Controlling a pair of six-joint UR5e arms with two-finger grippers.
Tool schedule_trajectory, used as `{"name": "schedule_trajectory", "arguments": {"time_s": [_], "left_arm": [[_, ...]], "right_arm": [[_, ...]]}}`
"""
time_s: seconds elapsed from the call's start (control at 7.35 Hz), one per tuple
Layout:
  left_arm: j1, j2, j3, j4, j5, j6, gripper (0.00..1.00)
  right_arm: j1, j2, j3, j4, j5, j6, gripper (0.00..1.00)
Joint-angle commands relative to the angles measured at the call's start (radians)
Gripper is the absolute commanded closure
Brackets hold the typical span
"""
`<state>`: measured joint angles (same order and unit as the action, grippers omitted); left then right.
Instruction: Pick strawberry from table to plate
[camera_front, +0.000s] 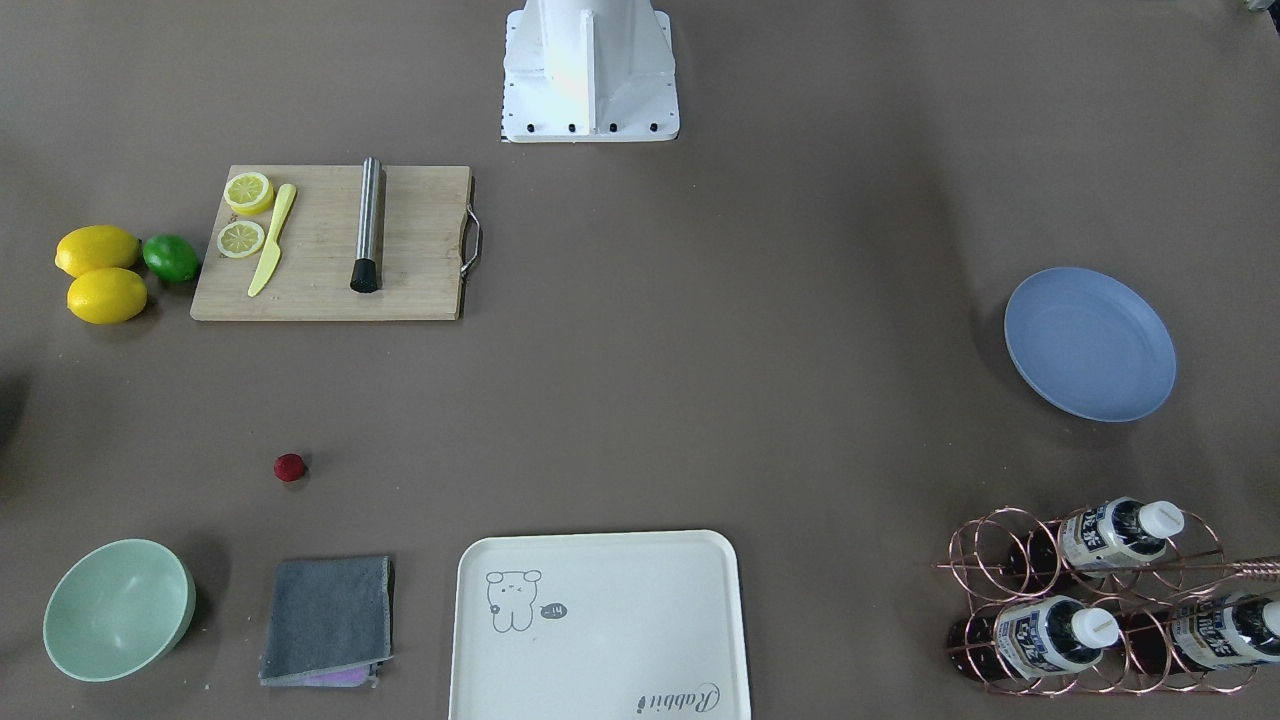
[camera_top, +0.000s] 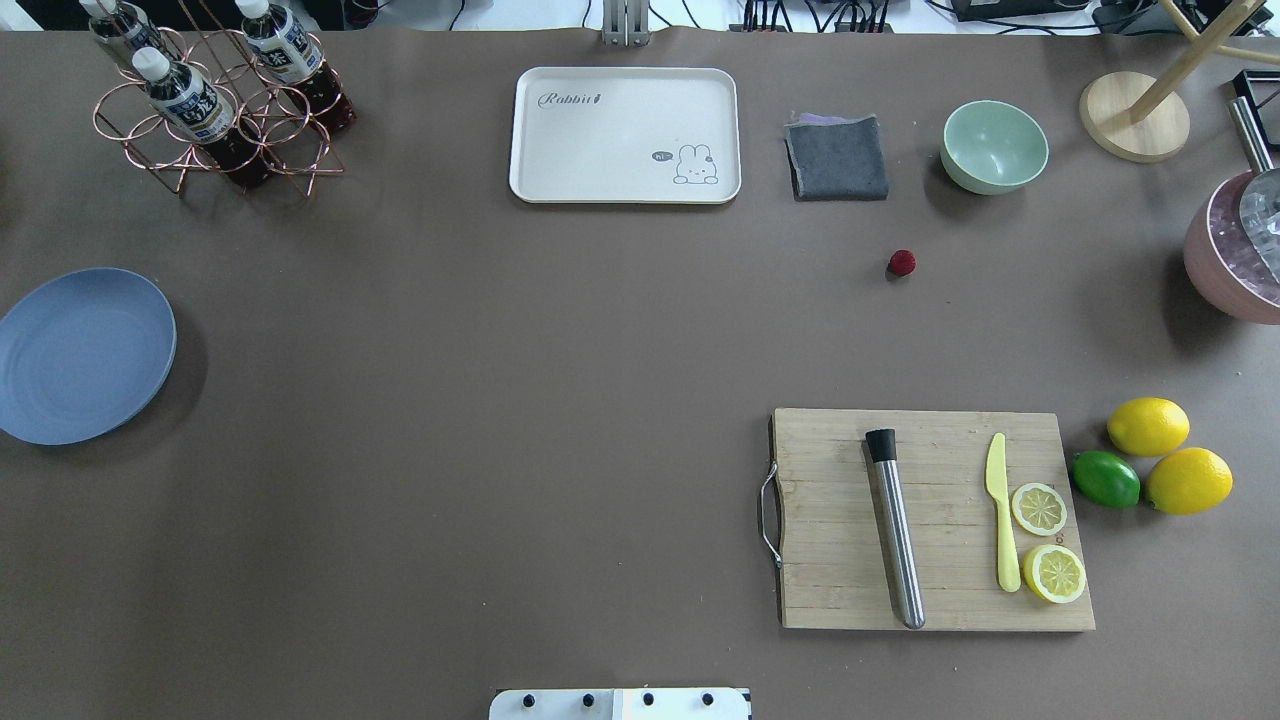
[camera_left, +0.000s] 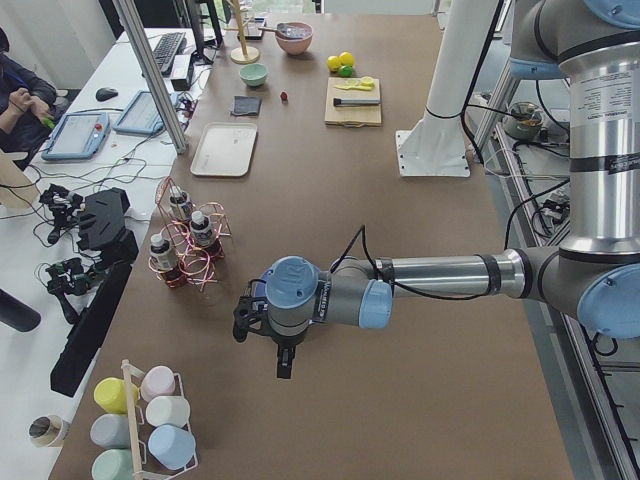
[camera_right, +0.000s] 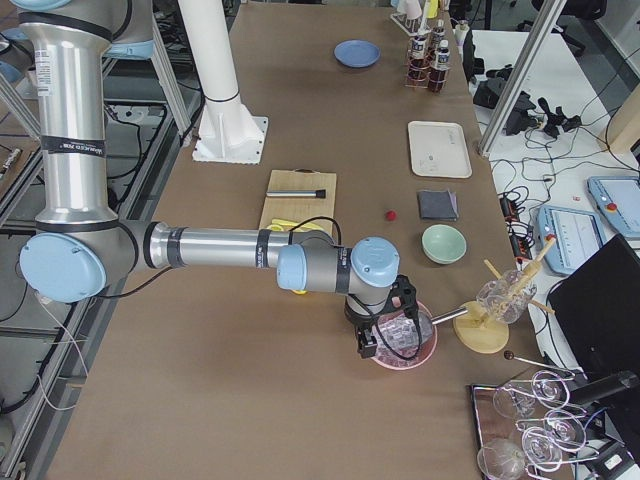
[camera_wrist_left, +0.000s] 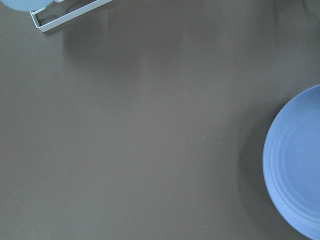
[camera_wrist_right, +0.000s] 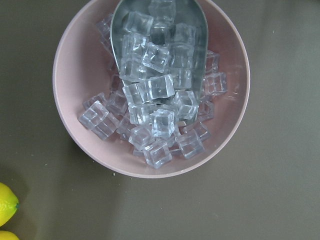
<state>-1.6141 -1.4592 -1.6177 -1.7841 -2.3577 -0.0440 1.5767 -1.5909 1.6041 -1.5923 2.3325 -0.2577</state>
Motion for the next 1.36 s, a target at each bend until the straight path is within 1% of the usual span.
{"name": "schedule_trajectory", "arguments": {"time_s": [0.0,0.14,0.27,0.41,0.54,0.68,0.82,0.95,1.09,1.22], "left_arm": [[-0.001,-0.012,0.004,-0.027,-0.005,-0.002,0.02],[-0.001,-0.021,-0.005,-0.088,-0.014,-0.010,0.02],[-0.001,-0.048,0.011,-0.140,-0.055,-0.063,0.02],[0.003,-0.061,0.019,-0.179,-0.057,-0.094,0.02],[0.037,-0.091,0.034,-0.195,-0.057,-0.094,0.03],[0.061,-0.122,0.106,-0.204,-0.055,-0.094,0.02],[0.083,-0.162,0.195,-0.254,-0.052,-0.097,0.01],[0.136,-0.183,0.263,-0.299,-0.049,-0.137,0.02],[0.166,-0.190,0.301,-0.367,-0.045,-0.210,0.02],[0.218,-0.190,0.347,-0.450,-0.041,-0.259,0.02]], "right_arm": [[-0.001,0.000,0.005,0.002,0.005,0.000,0.00],[-0.001,0.014,0.011,0.002,0.005,0.002,0.00],[-0.001,0.014,0.029,0.002,0.005,0.002,0.00],[-0.001,0.014,0.078,0.002,0.049,0.003,0.00],[-0.007,0.023,0.088,0.002,0.083,0.005,0.00],[-0.027,0.035,0.091,0.003,0.084,0.002,0.00],[-0.050,0.041,0.112,0.017,0.090,0.026,0.00],[-0.099,0.042,0.169,0.023,0.078,0.190,0.00],[-0.150,0.040,0.193,0.087,0.064,0.325,0.00],[-0.226,0.040,0.192,0.174,0.018,0.457,0.00]]}}
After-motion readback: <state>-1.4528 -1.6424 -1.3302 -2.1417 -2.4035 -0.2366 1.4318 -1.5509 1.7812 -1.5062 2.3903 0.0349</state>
